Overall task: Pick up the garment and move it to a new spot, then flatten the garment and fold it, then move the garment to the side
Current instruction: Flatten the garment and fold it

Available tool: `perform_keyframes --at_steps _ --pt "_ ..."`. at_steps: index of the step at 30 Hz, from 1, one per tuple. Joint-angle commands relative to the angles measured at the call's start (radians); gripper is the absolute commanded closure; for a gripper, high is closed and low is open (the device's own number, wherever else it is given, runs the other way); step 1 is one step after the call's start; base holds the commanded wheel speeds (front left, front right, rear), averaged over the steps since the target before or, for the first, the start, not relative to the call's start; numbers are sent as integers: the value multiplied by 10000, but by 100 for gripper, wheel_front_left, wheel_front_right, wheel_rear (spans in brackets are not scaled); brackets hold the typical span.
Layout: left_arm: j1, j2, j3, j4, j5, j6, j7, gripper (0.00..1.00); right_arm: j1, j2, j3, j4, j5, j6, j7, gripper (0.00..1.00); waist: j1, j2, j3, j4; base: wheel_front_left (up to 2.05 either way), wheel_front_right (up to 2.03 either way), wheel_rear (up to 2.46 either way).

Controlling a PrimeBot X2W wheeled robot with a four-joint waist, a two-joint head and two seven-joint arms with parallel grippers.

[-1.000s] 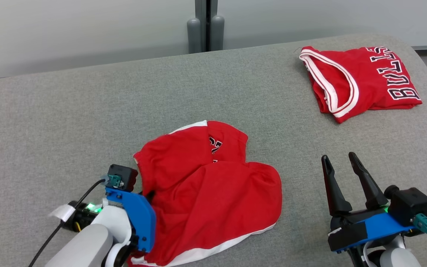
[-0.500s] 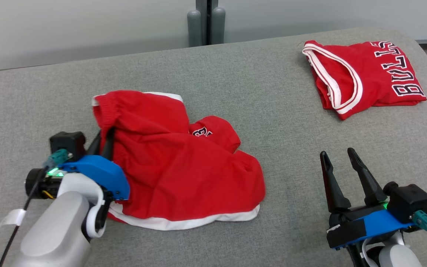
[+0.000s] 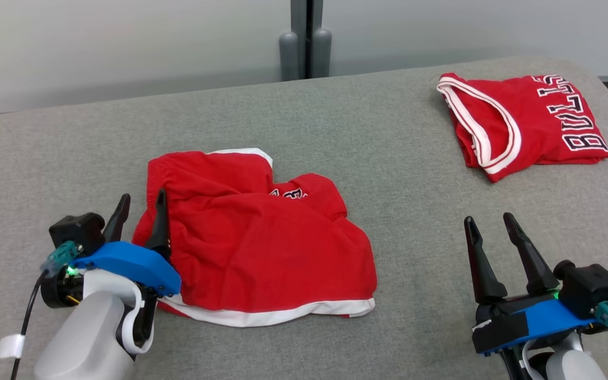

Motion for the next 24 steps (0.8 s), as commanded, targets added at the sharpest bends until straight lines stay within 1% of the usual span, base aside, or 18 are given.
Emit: perform_keyframes --at_steps 1,4,5,10,12,13,18,24 --pt "162 -52 208 -267 44 -139 -86 0 93 -9 -36 -54 19 1 34 0 1 0 -66 73 0 0 0" --pt "670 -121 1232 -1533 479 -209 -114 0 187 -9 -91 -135 13 1 57 0 1 0 -200 255 0 0 0" --pt "670 -121 1232 -1533 479 -209 -114 0 187 -9 -91 -135 13 1 57 0 1 0 -200 255 0 0 0" --pt "2222 -714 3041 -3761 1717 -431 -109 0 339 -9 -152 -139 57 1 74 0 1 0 -456 544 0 0 0" --pt "2816 -1001 3496 -4401 2238 -550 -109 0 411 -12 -183 -151 76 1 86 0 1 0 -565 674 0 0 0" --pt "3358 -1208 3748 -4835 2762 -674 -104 0 448 -9 -191 -159 50 1 108 0 1 0 -663 802 0 0 0" --pt "4394 -1493 4217 -5570 3999 -736 -105 0 592 -14 -206 -193 -24 1 165 0 1 0 -891 1094 0 0 0" --pt "5215 -1609 4473 -5555 4830 -782 -104 0 760 -12 -277 -209 -88 1 376 0 1 0 -1026 1424 0 0 0"
